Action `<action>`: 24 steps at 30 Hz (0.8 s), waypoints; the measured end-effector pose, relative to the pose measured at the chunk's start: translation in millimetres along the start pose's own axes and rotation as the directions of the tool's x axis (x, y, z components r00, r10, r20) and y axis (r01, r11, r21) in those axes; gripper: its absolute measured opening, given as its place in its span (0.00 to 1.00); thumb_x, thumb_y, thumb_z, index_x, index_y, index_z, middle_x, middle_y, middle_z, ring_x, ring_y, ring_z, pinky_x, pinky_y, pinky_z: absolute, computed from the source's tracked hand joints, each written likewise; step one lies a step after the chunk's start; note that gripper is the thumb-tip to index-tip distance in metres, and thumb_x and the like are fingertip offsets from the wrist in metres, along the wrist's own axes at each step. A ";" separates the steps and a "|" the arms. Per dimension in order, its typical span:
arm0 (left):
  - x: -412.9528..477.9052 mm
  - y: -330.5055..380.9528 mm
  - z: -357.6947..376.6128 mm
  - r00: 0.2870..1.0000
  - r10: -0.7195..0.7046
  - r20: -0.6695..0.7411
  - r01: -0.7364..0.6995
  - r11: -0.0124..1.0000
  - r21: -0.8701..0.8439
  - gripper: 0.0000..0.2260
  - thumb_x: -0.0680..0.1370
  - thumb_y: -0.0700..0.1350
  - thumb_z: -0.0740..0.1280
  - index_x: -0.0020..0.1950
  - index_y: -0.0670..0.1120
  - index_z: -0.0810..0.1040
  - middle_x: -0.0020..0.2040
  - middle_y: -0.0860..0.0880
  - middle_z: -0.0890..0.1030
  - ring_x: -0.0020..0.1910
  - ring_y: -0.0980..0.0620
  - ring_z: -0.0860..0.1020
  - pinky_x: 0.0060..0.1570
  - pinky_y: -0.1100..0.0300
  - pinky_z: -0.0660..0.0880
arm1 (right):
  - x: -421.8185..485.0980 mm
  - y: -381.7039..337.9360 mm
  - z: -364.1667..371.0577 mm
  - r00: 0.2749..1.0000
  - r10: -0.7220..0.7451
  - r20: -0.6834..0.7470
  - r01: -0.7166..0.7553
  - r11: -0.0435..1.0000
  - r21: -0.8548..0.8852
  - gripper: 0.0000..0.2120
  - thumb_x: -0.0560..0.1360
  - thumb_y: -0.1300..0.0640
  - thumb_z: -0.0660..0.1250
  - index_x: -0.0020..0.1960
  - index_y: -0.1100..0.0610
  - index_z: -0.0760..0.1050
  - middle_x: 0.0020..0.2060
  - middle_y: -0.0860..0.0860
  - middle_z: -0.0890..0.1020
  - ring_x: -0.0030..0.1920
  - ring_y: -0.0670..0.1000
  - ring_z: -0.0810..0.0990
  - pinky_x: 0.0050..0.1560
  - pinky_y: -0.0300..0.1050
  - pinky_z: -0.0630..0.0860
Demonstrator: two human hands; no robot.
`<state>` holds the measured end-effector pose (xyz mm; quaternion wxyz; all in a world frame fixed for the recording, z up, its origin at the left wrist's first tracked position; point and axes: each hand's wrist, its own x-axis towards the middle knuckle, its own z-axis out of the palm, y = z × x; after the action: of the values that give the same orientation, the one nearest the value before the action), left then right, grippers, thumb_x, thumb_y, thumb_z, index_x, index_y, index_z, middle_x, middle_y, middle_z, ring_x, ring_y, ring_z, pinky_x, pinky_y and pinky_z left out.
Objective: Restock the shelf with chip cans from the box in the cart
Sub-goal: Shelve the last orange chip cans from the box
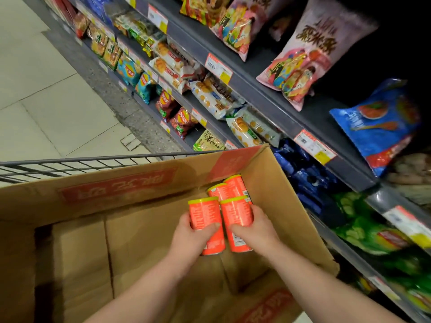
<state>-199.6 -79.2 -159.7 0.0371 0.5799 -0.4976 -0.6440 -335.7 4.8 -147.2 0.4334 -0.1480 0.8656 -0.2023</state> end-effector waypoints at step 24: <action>-279.9 -33.4 190.5 0.714 0.311 0.628 -0.493 0.860 0.135 0.20 0.72 0.44 0.74 0.60 0.49 0.71 0.42 0.58 0.77 0.38 0.62 0.76 0.26 0.75 0.69 | -323.3 239.4 -124.4 0.786 0.256 -0.563 0.129 0.823 0.554 0.22 0.70 0.58 0.72 0.58 0.49 0.64 0.45 0.45 0.75 0.44 0.45 0.75 0.47 0.38 0.68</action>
<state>-240.4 226.4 -15.8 -0.0634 0.2276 -0.6888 -0.6853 -268.2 381.3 29.0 0.1583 0.0917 0.8633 -0.4703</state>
